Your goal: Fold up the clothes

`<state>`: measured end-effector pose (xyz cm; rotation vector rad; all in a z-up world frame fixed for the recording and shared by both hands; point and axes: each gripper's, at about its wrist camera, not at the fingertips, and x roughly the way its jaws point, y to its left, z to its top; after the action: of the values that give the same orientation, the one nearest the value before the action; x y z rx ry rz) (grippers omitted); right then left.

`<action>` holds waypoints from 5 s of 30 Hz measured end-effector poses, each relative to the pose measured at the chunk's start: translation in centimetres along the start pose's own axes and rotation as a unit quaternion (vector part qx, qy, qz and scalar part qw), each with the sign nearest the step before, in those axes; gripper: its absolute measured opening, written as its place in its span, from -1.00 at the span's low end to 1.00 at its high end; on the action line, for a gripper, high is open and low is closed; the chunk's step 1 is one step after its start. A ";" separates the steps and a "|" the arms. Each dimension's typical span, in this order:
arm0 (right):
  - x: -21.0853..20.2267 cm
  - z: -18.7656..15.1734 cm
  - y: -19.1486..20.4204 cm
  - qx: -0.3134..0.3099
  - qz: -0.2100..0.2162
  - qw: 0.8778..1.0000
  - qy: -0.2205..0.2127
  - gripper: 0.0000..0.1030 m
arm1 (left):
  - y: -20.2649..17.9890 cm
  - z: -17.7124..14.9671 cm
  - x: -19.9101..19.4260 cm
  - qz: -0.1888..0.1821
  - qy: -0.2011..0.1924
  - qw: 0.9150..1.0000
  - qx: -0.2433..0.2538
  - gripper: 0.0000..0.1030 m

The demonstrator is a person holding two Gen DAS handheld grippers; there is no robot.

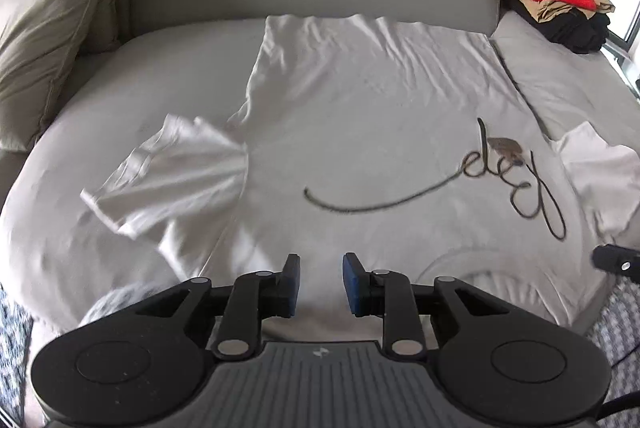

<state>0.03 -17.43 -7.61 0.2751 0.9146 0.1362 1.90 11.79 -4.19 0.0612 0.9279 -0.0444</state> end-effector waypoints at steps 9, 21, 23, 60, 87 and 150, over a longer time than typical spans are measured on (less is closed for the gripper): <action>-0.2 -2.6 -1.2 0.018 0.012 0.997 0.079 -0.59 | 0.4 -1.5 -0.7 -0.053 0.013 0.998 0.039 -0.59; -8.3 9.9 -0.5 0.084 0.117 0.977 -0.160 -0.37 | 3.4 8.9 -11.0 -0.065 -0.218 0.974 0.002 -0.32; -7.1 11.9 -0.7 0.080 0.112 0.976 -0.169 -0.27 | 3.0 10.4 -9.8 -0.067 -0.217 0.974 0.002 -0.30; 17.9 14.1 -6.7 0.011 -0.190 0.981 -0.041 -0.88 | 10.5 13.2 15.6 0.128 -0.043 0.989 -0.051 -0.73; 20.6 17.5 -2.2 0.045 0.045 0.995 -0.079 -0.77 | -1.0 17.7 14.3 -0.035 -0.086 0.994 0.052 -0.58; 22.4 16.8 -9.9 0.026 -0.204 0.976 -0.067 -1.00 | 6.3 15.2 19.4 0.257 -0.027 0.966 -0.007 -0.57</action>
<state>26.96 -24.64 -17.90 0.1386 0.8239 -0.2840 26.00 16.76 -10.41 0.2855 0.8352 0.4399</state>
